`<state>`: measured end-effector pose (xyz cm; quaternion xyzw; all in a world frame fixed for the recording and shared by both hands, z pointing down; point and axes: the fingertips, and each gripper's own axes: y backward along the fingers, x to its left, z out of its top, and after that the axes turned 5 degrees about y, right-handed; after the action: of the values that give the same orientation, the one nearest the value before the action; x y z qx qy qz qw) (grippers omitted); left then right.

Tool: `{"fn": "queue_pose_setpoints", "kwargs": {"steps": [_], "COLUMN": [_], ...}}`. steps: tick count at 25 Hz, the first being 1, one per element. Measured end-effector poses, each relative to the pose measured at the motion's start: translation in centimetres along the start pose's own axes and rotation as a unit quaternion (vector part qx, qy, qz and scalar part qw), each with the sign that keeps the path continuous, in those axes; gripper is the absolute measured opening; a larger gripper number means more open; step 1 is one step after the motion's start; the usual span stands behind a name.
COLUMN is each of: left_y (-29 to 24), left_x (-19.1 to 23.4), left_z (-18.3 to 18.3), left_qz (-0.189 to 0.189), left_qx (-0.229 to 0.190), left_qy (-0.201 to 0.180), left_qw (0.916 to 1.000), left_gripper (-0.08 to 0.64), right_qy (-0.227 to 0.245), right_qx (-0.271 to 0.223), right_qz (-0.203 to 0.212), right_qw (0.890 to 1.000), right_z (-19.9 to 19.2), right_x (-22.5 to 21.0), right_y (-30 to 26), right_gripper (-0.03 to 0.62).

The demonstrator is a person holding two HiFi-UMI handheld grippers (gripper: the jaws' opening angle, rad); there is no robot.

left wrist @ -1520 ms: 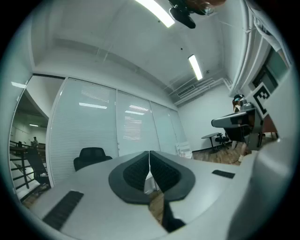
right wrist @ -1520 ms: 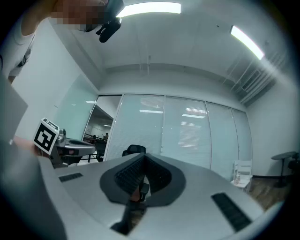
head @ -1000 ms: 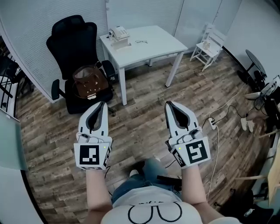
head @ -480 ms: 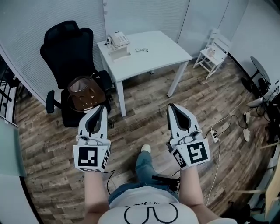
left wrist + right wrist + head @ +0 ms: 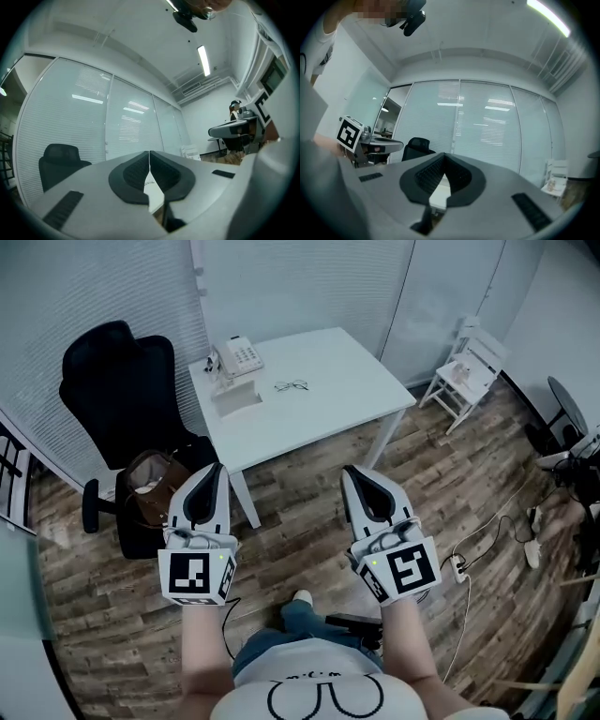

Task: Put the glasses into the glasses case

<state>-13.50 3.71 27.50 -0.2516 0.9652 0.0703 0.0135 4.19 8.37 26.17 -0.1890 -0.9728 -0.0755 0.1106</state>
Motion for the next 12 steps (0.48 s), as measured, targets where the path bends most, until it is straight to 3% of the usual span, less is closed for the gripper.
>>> {"fn": "queue_pose_setpoints", "kwargs": {"steps": [12], "left_y": [-12.9], "left_x": [-0.7], "left_z": [-3.3], "left_qz": [-0.019], "left_qx": [0.022], "left_qy": [-0.008], "left_qw": [0.9995], "left_gripper": [0.018], "right_qy": [-0.024], "right_qx": [0.026], "right_qz": [-0.01], "right_qw": [0.999], "right_z": [-5.8], "right_x": [-8.7], "right_y": [-7.4], "right_gripper": [0.011]}}
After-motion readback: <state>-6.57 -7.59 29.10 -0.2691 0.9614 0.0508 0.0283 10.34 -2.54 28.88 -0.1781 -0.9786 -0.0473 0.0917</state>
